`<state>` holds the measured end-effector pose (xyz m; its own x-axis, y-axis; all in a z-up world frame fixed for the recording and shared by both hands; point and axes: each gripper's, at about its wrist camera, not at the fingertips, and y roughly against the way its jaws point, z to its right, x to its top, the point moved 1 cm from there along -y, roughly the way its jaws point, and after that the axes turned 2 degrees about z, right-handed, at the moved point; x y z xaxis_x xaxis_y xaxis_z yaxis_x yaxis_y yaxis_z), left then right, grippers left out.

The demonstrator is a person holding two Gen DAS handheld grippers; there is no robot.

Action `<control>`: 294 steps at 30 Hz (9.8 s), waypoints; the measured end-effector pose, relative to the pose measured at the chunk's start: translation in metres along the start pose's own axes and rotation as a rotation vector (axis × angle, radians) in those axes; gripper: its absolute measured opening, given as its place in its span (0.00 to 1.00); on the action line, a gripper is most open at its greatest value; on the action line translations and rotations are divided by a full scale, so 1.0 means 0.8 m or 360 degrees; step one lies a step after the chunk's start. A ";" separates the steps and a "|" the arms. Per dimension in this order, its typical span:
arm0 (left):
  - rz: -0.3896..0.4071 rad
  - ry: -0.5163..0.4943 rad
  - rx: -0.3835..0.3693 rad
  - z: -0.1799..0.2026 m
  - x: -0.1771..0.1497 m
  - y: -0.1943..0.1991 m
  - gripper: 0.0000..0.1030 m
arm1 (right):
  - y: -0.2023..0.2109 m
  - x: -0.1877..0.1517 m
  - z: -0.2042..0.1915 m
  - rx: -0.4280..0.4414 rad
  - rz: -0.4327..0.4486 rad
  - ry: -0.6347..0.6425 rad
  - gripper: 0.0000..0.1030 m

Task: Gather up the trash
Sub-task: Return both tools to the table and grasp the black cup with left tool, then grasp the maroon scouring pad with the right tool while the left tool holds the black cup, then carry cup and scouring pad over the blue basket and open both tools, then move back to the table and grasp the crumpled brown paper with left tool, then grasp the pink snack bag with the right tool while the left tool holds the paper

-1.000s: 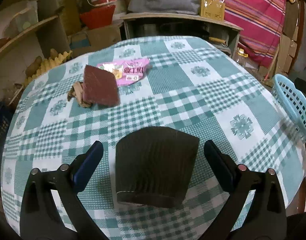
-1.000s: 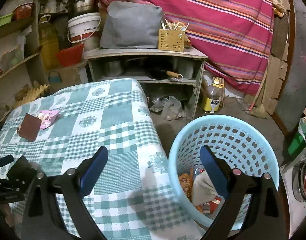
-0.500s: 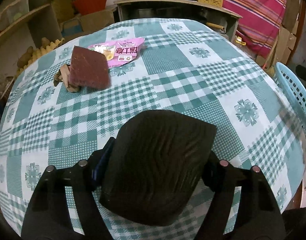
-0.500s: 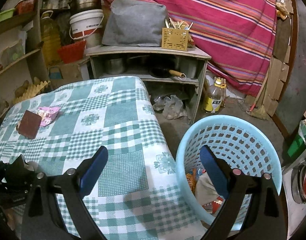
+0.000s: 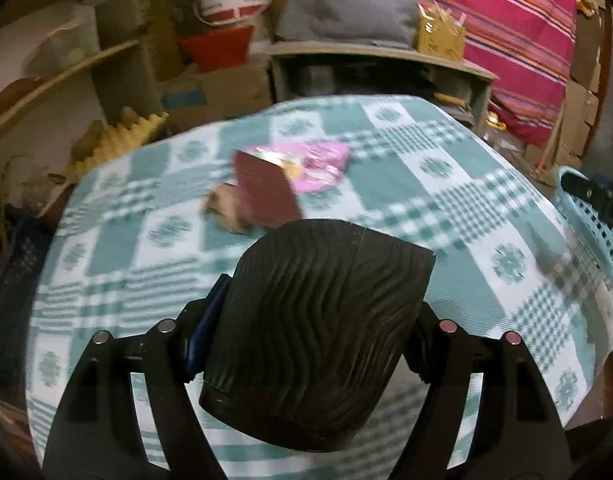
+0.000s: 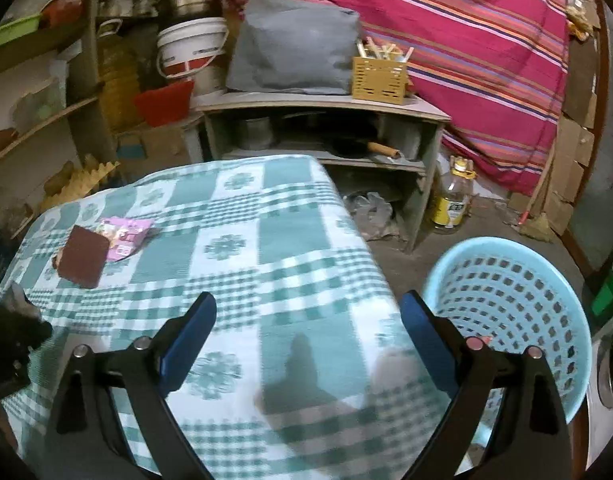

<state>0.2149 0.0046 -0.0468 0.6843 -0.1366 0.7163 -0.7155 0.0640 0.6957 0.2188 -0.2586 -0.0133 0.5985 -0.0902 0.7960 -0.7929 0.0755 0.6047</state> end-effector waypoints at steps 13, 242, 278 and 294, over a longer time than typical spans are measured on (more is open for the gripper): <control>0.0041 0.0262 0.0193 -0.153 0.005 0.013 0.71 | -0.023 -0.004 -0.105 0.0082 -0.0032 0.0200 0.89; -0.0142 0.0440 0.0022 -0.135 0.058 -0.113 0.40 | -0.112 0.023 -0.108 0.0056 -0.0136 0.0214 0.91; -0.0018 0.0527 0.0148 -0.204 0.075 -0.054 0.40 | -0.217 0.049 -0.253 0.0256 -0.0393 0.0258 0.26; 0.0014 0.0553 0.0134 -0.206 0.081 -0.045 0.40 | -0.193 0.058 -0.245 0.0274 -0.0292 0.0301 0.01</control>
<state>0.3081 0.1560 -0.0161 0.6748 0.2089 0.7078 -0.7207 -0.0198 0.6930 0.3915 -0.0800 -0.0648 0.7312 0.1009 0.6747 -0.6679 -0.0957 0.7381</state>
